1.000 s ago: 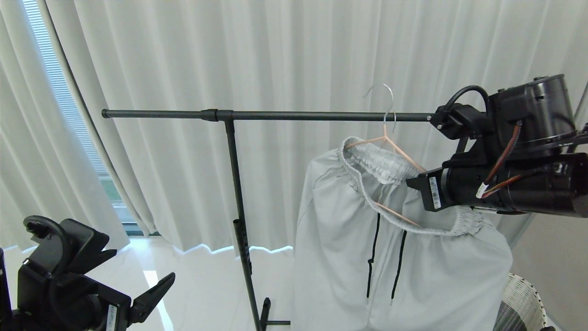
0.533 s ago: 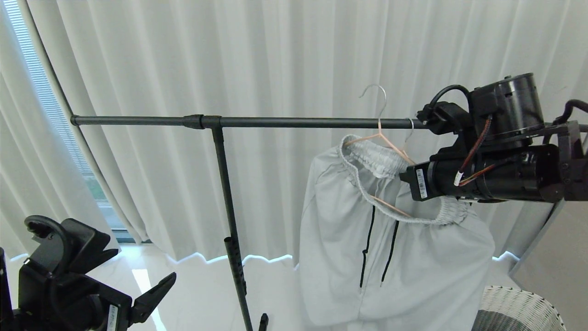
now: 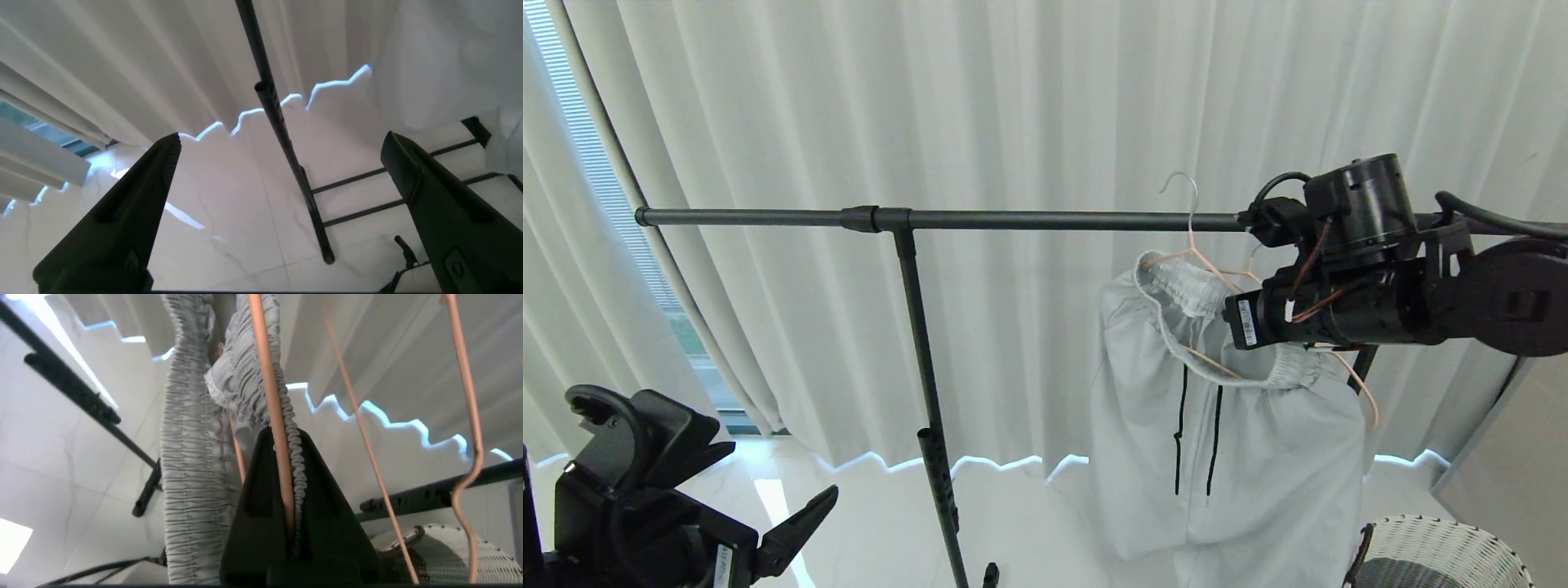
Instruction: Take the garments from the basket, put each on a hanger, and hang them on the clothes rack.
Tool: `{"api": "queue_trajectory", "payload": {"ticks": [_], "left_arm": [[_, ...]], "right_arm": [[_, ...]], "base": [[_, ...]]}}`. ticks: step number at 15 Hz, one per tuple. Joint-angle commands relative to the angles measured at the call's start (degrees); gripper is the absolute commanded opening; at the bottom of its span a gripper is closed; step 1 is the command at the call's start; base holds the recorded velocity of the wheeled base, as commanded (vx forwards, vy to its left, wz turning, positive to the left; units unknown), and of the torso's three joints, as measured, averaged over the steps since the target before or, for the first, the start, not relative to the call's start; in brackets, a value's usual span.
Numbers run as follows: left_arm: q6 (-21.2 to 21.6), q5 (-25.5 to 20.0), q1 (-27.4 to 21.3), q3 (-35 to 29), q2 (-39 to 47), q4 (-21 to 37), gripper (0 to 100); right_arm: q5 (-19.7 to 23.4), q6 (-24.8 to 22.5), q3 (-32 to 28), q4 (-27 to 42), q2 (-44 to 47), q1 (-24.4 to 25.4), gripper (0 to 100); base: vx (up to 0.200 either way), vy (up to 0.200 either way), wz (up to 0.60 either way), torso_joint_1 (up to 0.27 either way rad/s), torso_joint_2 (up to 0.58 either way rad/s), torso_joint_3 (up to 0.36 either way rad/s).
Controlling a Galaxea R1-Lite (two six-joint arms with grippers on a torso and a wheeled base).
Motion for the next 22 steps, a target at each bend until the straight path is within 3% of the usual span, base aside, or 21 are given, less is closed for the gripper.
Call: {"api": "queue_trajectory", "payload": {"ticks": [1, 3, 14, 15, 20, 22], "left_arm": [[-0.01, 0.03, 0.03, -0.25, -0.22, -0.01, 100], [-0.01, 0.03, 0.03, -0.52, -0.31, -0.01, 100], [-0.01, 0.03, -0.41, -0.25, -0.75, -0.01, 100], [-0.01, 0.03, -0.41, -0.25, -0.84, -0.01, 100], [-0.01, 0.03, -0.32, 0.28, -1.45, -0.01, 100], [-0.01, 0.12, 0.21, 0.28, -1.36, -0.01, 100]], "right_arm": [[0.01, -0.19, -4.39, -0.78, 5.85, -1.41, 0], [-0.08, -0.19, -7.29, -0.60, 8.66, -2.03, 0], [-2.10, -0.01, -6.94, -0.78, 9.98, -0.97, 0], [-2.19, -0.01, -6.86, -0.60, 9.72, -0.62, 100], [-4.30, 0.25, -6.33, -0.60, 5.85, 0.78, 100], [-4.38, 0.34, -2.81, -0.34, -0.30, 0.96, 100]], "base": [[0.000, 0.000, 0.00, 0.000, 0.00, 0.000], [0.000, 0.000, 0.00, 0.000, 0.00, 0.000], [0.000, 0.000, 0.00, 0.000, 0.00, 0.000], [0.000, 0.000, 0.00, 0.000, 0.00, 0.000], [0.000, 0.000, 0.00, 0.000, 0.00, 0.000], [0.000, 0.000, 0.00, 0.000, 0.00, 0.000]]}}
